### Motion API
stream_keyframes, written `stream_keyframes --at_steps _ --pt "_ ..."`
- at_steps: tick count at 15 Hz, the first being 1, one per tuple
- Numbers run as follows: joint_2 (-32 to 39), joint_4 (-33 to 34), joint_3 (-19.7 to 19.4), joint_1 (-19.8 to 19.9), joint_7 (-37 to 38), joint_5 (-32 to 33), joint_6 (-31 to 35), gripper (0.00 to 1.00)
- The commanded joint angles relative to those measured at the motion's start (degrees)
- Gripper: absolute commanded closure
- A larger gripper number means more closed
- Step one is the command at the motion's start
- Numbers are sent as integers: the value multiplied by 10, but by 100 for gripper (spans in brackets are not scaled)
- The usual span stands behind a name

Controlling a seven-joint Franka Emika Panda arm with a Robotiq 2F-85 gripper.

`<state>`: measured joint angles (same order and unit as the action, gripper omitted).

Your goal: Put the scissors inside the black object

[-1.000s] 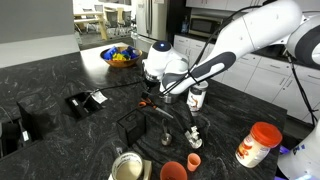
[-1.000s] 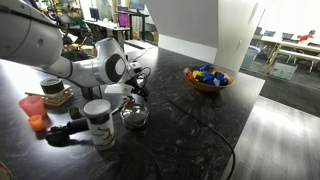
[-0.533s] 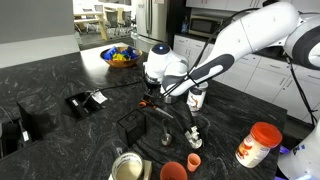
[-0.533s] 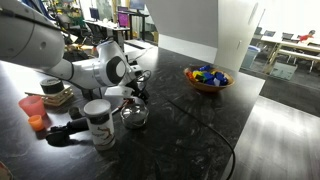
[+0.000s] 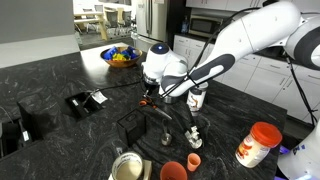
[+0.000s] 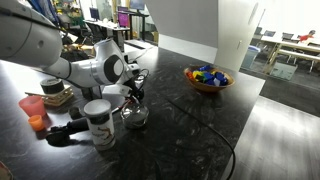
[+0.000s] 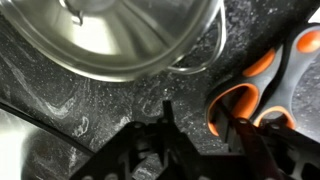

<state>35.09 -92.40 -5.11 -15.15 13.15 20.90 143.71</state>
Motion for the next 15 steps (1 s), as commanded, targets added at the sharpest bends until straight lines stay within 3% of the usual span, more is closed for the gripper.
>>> stream_keyframes --at_steps 1,3,9,15 --pt "3 2 2 3 4 -7 -8 86" --pt "3 2 4 4 4 -12 -7 99" --pt "-6 -8 0 2 12 -10 7 98" --pt "-40 -25 -36 -28 80 44 46 98"
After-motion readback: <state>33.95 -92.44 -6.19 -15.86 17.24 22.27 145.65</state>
